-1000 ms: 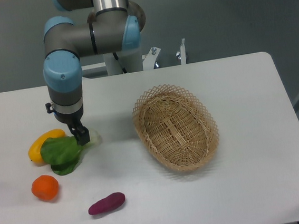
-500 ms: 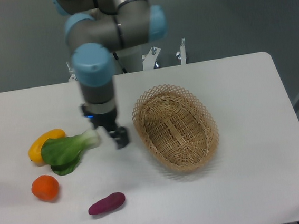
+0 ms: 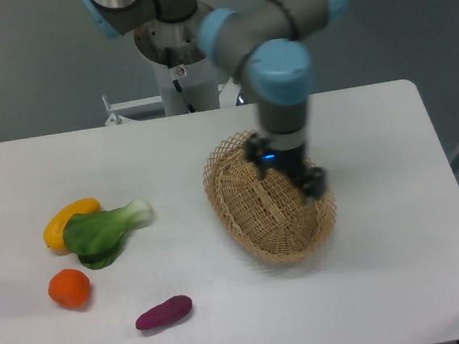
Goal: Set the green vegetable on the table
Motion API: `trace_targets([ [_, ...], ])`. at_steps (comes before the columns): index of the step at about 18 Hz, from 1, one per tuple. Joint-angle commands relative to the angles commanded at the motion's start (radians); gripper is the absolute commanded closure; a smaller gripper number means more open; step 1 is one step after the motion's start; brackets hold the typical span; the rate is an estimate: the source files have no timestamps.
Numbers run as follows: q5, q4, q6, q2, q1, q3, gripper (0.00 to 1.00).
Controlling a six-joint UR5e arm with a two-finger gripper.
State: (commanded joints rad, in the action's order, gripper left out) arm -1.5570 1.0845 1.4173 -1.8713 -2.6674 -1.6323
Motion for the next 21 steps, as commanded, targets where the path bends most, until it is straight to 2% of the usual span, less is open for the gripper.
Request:
trace_targets([
  [3, 0.003, 0.04, 0.058, -0.025, -0.051, 0.046, 0.0],
  [7, 0.009, 0.046, 0.107, -0.072, -0.1, 0.092, 0.0],
  [21, 0.008, 0.048, 0.13, -0.088, -0.1, 0.098, 0.0],
])
